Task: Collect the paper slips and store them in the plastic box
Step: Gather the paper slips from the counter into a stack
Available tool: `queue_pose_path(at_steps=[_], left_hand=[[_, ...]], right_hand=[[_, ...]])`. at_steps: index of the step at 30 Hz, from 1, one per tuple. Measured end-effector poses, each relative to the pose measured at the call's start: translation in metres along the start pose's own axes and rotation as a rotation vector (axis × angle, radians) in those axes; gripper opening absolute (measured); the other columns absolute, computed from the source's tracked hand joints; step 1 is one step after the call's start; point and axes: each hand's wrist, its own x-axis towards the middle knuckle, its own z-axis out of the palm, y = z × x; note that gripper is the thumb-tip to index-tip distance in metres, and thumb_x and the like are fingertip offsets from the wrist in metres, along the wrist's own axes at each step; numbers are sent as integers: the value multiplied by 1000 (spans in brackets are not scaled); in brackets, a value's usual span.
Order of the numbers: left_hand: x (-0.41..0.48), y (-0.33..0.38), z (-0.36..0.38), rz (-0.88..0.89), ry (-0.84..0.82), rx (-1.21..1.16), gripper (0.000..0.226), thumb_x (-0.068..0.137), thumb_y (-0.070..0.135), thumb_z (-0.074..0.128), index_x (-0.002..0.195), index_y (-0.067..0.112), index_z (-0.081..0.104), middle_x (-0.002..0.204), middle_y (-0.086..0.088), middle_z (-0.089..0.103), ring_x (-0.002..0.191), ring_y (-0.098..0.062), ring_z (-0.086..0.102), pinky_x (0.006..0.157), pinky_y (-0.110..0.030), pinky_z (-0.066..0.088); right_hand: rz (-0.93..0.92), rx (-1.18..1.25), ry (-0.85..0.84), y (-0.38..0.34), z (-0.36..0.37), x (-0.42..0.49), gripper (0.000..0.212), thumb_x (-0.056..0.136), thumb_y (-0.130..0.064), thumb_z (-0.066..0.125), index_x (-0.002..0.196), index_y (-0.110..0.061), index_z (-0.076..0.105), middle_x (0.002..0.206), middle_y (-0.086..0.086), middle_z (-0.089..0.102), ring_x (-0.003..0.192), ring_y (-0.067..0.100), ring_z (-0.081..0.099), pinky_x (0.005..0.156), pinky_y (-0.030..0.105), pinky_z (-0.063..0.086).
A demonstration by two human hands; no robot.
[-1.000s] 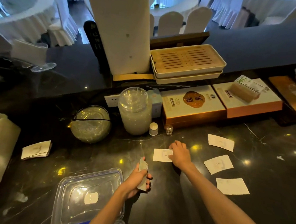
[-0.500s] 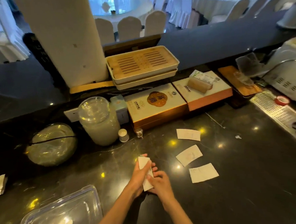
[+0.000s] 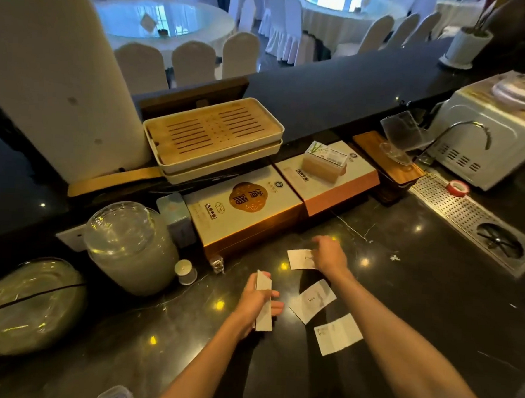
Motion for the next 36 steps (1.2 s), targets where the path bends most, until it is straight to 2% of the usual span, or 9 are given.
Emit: queue_pose_path(at_steps=[4, 10, 15, 19, 24, 28, 32, 34, 36], left_hand=[[23, 11, 9, 33, 13, 28, 28, 97, 6, 52, 114, 28, 51, 109, -19, 64, 73, -23, 73, 65, -36, 62], [35, 13, 1, 49, 16, 43, 28, 97, 14, 57, 122, 23, 50, 101, -20, 67, 73, -25, 71, 65, -39, 62], [28, 17, -9, 31, 20, -12, 27, 95, 34, 61, 116, 20, 51, 86, -14, 65, 56, -18, 64, 50, -30, 55], [18, 22, -23, -64, -26, -19, 48, 91, 54, 55, 126, 22, 45, 98, -16, 67, 67, -21, 68, 59, -33, 60], [-7, 18, -35, -332, -407, -114, 73, 84, 70, 52, 134, 17, 52, 113, -17, 65, 99, -30, 69, 86, -45, 58], [-18, 12, -34, -284, -359, -188, 73, 84, 56, 67, 141, 17, 42, 109, -15, 64, 93, -27, 70, 74, -38, 62], [-25, 11, -37, -221, -300, -173, 47, 98, 40, 51, 138, 15, 43, 111, -16, 62, 84, -24, 67, 68, -34, 59], [-26, 10, -39, -206, -241, -188, 42, 103, 27, 41, 140, 11, 35, 112, -20, 61, 81, -27, 68, 69, -39, 60], [-28, 8, -41, -147, -191, -178, 37, 103, 16, 38, 136, 31, 26, 115, -23, 58, 78, -29, 68, 69, -43, 61]], right_hand=[[-53, -126, -134, 8, 11, 10, 50, 91, -14, 67, 139, -21, 53, 142, 7, 48, 134, 27, 42, 104, 43, 47], [-41, -89, -67, 18, 29, 6, 36, 88, -23, 71, 121, -20, 55, 134, 5, 50, 124, 25, 46, 101, 35, 41], [26, 283, -83, 23, 20, 2, 28, 91, -16, 67, 118, -15, 59, 132, 11, 50, 120, 28, 52, 101, 38, 45], [-249, 604, -401, 11, -6, -12, 17, 94, -17, 62, 108, -23, 69, 114, 2, 65, 104, 19, 62, 78, 25, 53], [-514, 262, -755, -33, -9, -39, 15, 89, -22, 69, 102, -27, 73, 100, -14, 67, 96, 1, 61, 85, 23, 45], [-549, 310, -657, -45, 6, -51, 37, 86, -15, 71, 122, -21, 63, 117, -8, 61, 111, 8, 56, 98, 30, 45], [-280, 543, -376, -26, 10, -54, 56, 88, -18, 71, 140, -18, 51, 135, 6, 57, 129, 21, 52, 105, 34, 44], [-96, 305, -201, -1, 17, -52, 57, 88, -22, 71, 141, -16, 50, 139, 9, 54, 132, 27, 48, 105, 38, 43], [69, 43, -211, 25, 26, -59, 66, 86, -30, 72, 143, -15, 43, 144, 13, 45, 135, 33, 39, 108, 44, 40]])
